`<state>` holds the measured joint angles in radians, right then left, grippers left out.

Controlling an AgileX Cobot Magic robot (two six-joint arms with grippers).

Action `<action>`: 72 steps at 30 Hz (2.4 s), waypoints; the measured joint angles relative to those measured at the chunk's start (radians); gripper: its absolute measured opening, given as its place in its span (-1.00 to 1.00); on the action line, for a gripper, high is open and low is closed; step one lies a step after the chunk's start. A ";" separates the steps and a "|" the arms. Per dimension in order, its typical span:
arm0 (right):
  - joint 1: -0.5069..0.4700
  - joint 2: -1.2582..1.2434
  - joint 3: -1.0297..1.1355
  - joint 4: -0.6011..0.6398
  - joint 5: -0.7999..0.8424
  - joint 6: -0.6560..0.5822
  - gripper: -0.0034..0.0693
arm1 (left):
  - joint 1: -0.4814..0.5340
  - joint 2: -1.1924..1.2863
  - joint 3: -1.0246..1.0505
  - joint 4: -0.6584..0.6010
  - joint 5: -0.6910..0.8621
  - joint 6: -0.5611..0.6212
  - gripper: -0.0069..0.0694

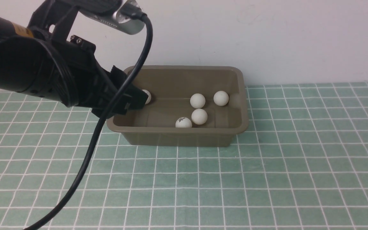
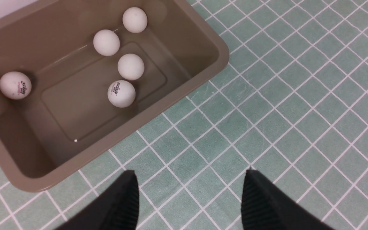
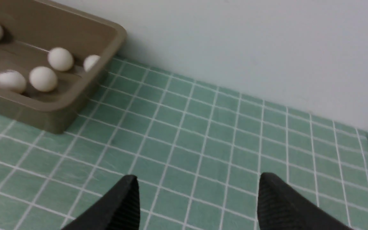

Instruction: Put the table tennis balls in the box on the green coffee tablecloth.

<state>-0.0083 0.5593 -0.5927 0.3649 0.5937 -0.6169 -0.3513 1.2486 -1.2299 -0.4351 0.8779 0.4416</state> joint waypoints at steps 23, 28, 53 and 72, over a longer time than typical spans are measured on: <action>0.140 -0.078 0.164 -0.292 -0.069 0.246 0.34 | 0.000 0.000 0.000 -0.007 0.033 0.000 0.22; 0.140 -0.078 0.203 -0.303 -0.072 0.255 0.34 | 0.000 0.000 0.000 -0.007 0.033 0.000 0.22; 0.141 -0.085 0.210 -0.313 -0.084 0.255 0.34 | 0.000 0.000 0.000 -0.056 0.034 0.046 0.22; 0.164 -0.564 0.462 -0.294 -0.014 0.255 0.34 | 0.000 0.000 0.000 -0.142 0.049 0.045 0.22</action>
<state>0.1557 -0.0052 -0.1305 0.0712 0.5797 -0.3622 -0.3513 1.2486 -1.2299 -0.5771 0.9267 0.4865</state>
